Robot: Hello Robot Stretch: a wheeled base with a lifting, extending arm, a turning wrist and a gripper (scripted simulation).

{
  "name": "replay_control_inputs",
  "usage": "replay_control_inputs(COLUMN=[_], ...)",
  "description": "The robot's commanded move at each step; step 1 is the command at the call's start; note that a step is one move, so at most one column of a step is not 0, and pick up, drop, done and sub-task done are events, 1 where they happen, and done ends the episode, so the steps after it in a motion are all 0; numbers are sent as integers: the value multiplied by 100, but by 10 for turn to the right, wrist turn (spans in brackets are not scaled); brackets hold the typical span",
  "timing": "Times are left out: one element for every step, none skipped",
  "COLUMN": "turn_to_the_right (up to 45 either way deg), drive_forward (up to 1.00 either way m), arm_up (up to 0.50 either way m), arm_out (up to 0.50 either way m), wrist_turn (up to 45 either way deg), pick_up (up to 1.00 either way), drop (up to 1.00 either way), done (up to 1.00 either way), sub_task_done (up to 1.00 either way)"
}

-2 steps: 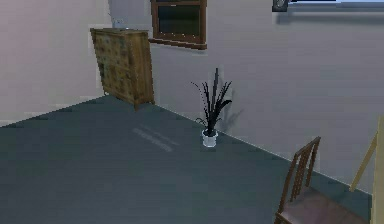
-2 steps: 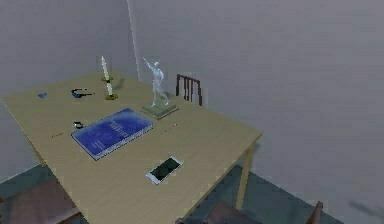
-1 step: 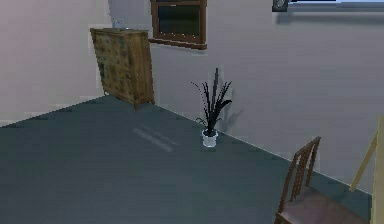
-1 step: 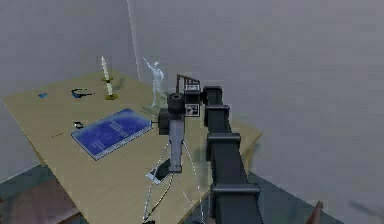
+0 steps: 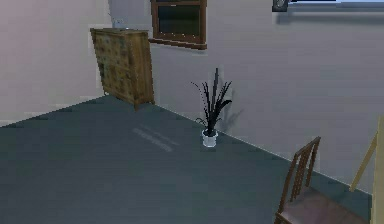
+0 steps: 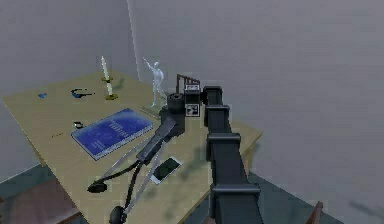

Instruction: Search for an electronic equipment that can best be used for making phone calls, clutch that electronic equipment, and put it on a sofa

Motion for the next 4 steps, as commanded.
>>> replay_control_inputs(turn_to_the_right=[0,0,0,0], drive_forward=[0,0,0,0], arm_up=[0,0,0,-30], arm_out=[0,0,0,0], wrist_turn=[450,450,90,0], pick_up=[0,0,0,0], drop=[0,0,0,0], done=[0,0,0,0], sub_task_done=[0,0,0,0])
